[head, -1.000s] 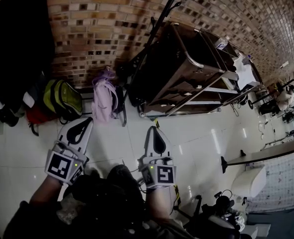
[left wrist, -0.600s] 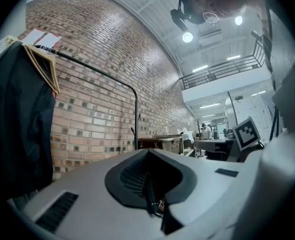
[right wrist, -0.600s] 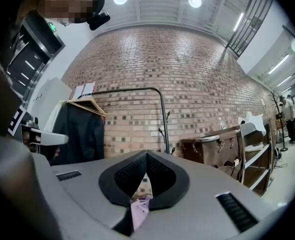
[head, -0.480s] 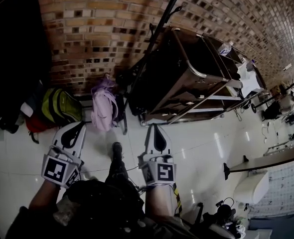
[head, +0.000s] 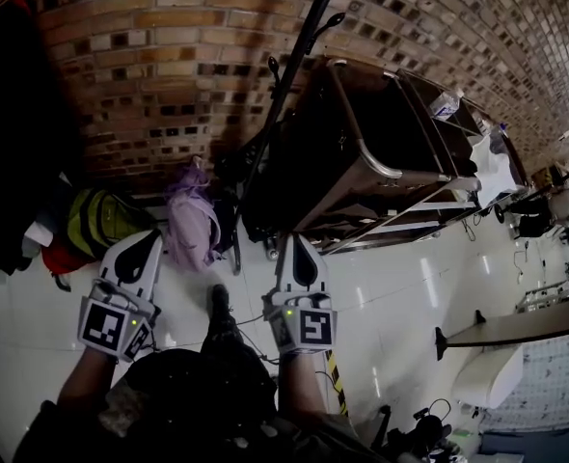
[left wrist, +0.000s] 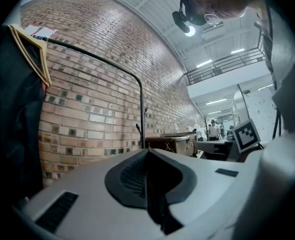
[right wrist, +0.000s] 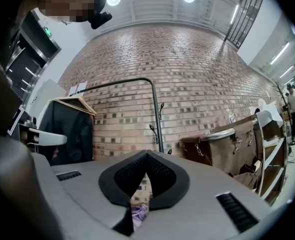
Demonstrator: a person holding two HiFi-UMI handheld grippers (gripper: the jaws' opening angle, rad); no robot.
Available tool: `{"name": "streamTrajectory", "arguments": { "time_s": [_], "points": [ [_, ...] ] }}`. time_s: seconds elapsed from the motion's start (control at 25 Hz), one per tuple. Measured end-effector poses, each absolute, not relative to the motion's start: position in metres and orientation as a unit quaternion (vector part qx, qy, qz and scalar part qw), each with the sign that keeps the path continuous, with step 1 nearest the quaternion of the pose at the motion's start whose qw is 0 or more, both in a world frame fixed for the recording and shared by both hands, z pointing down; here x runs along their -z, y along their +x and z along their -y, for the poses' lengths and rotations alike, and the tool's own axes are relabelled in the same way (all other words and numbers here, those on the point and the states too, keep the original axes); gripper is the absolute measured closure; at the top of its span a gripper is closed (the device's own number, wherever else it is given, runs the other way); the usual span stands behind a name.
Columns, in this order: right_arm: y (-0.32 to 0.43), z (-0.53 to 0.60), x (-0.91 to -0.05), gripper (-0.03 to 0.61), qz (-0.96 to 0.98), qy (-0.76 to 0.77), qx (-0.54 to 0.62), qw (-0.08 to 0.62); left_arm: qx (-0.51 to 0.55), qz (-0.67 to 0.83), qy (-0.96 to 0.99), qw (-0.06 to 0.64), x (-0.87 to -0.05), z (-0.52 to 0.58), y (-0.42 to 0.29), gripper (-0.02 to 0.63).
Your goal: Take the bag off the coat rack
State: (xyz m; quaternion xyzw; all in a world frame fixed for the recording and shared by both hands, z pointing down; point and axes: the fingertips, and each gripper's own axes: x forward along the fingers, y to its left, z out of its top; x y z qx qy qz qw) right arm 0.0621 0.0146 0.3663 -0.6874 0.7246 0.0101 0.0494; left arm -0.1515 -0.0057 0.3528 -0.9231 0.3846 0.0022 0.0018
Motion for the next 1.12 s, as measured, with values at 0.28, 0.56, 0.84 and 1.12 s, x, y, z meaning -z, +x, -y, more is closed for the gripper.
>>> {"name": "streamTrajectory", "arguments": {
  "time_s": [0.28, 0.56, 0.84, 1.12],
  "points": [
    [0.115, 0.055, -0.372, 0.565, -0.726, -0.686, -0.01, 0.037, -0.01, -0.399, -0.917, -0.015, -0.357, 0.071, -0.104, 0.578],
    [0.155, 0.119, -0.382, 0.563, -0.75, -0.661, 0.003, 0.034, -0.007, -0.406, -0.914, -0.008, -0.357, 0.128, -0.051, 0.578],
    [0.175, 0.174, -0.408, 0.563, -0.781, -0.624, 0.013, 0.023, -0.008, -0.429, -0.903, -0.011, -0.365, 0.17, -0.015, 0.578],
    [0.171, 0.215, -0.43, 0.489, -0.808, -0.588, 0.029, 0.001, -0.01, -0.441, -0.897, -0.016, -0.378, 0.203, 0.002, 0.578]
  ]
}}
